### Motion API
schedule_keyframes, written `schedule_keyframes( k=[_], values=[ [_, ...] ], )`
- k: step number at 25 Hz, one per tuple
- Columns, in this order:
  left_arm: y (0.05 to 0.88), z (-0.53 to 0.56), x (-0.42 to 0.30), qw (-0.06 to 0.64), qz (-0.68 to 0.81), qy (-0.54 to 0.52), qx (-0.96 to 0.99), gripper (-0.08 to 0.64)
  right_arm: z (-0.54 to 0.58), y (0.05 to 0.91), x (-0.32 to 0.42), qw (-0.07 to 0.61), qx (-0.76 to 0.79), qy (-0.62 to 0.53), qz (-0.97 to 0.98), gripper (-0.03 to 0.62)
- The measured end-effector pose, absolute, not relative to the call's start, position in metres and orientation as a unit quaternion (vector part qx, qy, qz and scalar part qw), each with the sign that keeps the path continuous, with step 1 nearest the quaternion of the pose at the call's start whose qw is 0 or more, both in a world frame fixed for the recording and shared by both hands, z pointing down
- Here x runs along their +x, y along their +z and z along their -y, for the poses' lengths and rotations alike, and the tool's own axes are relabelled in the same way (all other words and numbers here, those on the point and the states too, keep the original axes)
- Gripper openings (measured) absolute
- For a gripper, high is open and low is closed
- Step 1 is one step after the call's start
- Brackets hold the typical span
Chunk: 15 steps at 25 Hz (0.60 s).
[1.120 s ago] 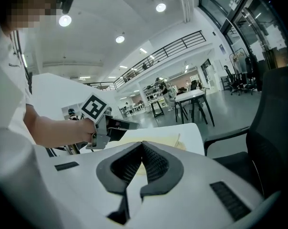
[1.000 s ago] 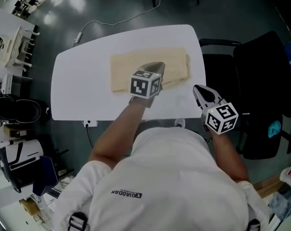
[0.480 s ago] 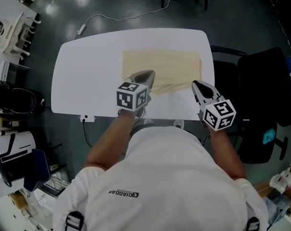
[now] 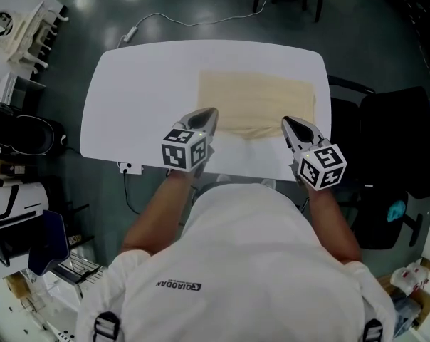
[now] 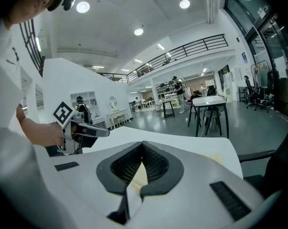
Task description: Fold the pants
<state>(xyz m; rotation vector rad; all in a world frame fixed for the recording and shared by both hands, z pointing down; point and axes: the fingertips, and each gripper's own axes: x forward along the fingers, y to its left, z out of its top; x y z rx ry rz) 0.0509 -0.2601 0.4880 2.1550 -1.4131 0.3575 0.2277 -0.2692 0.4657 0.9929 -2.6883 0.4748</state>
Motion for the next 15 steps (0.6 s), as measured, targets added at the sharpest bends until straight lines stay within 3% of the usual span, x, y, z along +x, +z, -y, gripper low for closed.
schedule_keyframes(
  k=[15],
  values=[
    [0.571,0.290,-0.052,0.279,0.576,0.171,0.749,0.031,0.253,0.480,0.198,0.156,0.374,0.170,0.898,0.018]
  ],
)
